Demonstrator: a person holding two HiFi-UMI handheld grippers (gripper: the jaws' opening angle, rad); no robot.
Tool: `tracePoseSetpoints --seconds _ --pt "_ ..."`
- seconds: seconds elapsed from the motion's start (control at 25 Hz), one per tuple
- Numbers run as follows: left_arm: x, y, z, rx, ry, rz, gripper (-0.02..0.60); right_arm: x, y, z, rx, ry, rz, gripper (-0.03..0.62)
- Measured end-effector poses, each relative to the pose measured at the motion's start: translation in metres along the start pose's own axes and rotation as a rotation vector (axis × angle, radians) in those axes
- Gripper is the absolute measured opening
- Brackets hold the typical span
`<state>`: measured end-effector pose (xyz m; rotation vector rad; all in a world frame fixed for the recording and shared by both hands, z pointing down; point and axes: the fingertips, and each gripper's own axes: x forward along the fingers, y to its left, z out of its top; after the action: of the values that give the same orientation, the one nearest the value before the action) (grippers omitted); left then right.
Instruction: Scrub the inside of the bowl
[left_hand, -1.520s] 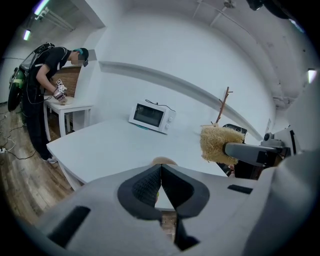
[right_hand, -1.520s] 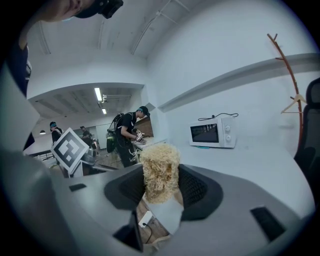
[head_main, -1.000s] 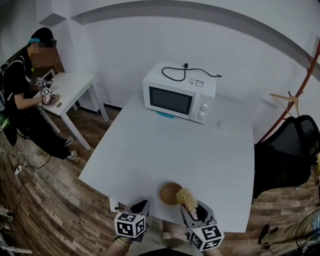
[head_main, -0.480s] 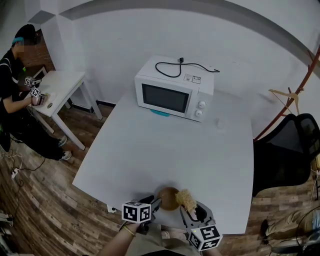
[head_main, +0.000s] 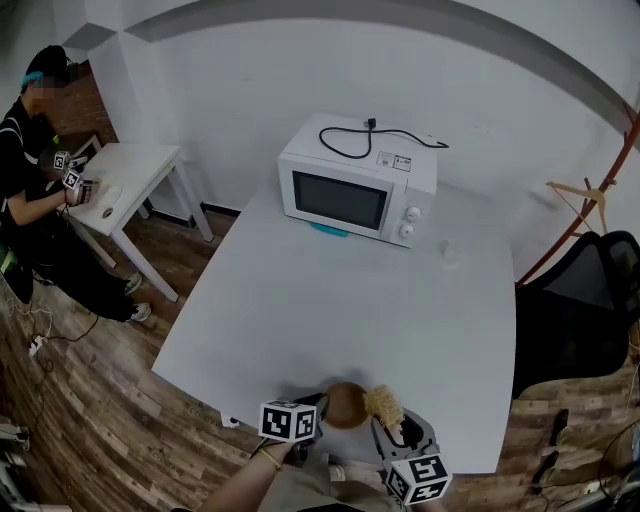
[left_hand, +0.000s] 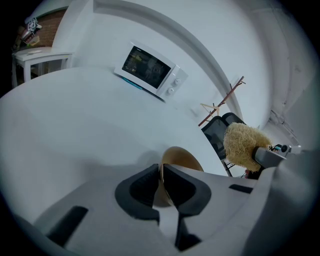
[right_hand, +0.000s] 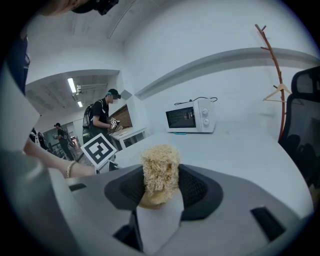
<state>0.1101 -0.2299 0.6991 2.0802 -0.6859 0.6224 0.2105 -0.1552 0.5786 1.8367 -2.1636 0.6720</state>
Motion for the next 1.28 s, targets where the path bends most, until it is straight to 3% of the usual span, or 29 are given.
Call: tracePoseSetpoints --seconds 0.56,0.88,1.28 --pt "-0.040 -0.004 0.017 0.078 -0.118 0.067 0.039 0.023 0.048 -0.018 -0.098 0.082 0.145 0.186" --pt "-0.075 -0.015 0.028 0.091 -0.215 0.066 0.037 0.028 0.065 -0.030 -0.152 0.138 0.164 0.186" --pt "-0.094 -0.025 0.018 0.132 -0.248 0.073 0.037 0.030 0.072 -0.035 -0.201 0.173 0.167 0.186"
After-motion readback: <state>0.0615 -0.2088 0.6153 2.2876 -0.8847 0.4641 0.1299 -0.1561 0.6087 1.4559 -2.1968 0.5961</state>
